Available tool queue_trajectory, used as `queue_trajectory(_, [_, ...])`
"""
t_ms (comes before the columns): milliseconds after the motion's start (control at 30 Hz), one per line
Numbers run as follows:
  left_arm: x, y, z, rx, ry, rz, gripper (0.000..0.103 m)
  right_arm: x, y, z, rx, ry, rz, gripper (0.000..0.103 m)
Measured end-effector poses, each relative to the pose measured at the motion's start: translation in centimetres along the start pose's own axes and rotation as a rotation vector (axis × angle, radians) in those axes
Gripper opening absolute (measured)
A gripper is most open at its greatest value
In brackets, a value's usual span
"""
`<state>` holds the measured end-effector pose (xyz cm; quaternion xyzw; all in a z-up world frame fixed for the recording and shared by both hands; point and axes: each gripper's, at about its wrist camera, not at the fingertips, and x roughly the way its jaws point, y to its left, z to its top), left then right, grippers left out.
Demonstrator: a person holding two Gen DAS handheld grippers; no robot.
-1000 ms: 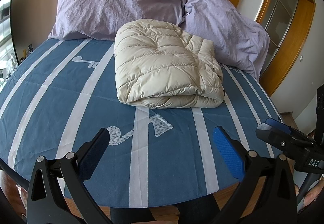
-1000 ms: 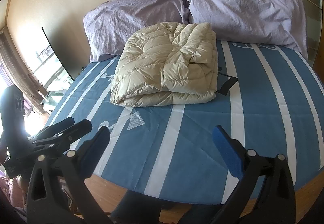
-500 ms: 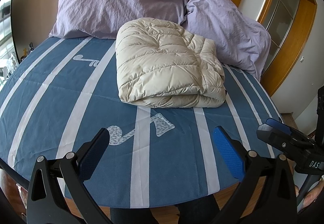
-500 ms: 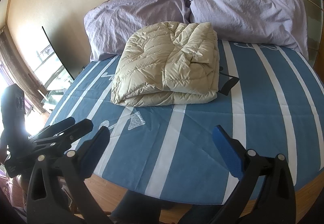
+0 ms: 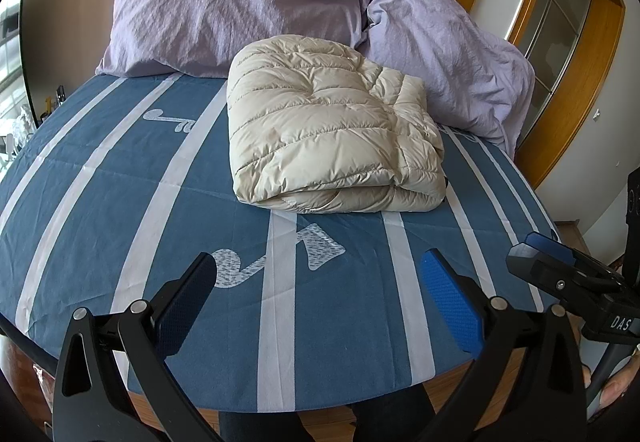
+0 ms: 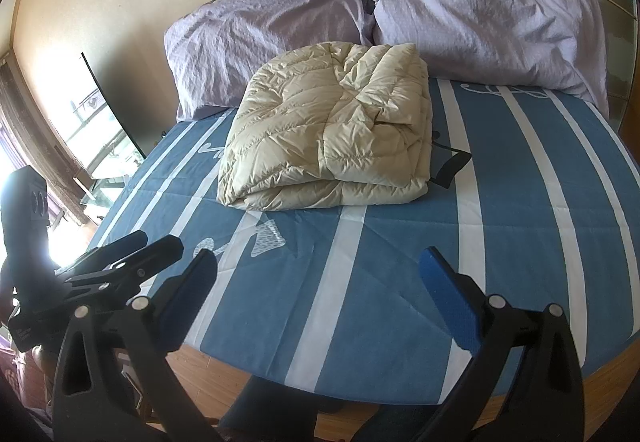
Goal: Fold large clothes
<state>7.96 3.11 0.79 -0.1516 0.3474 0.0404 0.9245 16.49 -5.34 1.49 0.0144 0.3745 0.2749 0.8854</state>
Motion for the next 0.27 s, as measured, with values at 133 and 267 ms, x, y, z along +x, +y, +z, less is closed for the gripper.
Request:
queue_trajectory(133, [0.05,0.04,0.00,0.001,0.002,0.001,0.102,-0.01,0.00,0.00,0.000,0.000,0.000,0.101])
queue_trajectory(267, [0.19,0.23,-0.11,0.003,0.007,0.000,0.102,-0.04,-0.12,0.01,-0.001,0.001,0.001,0.101])
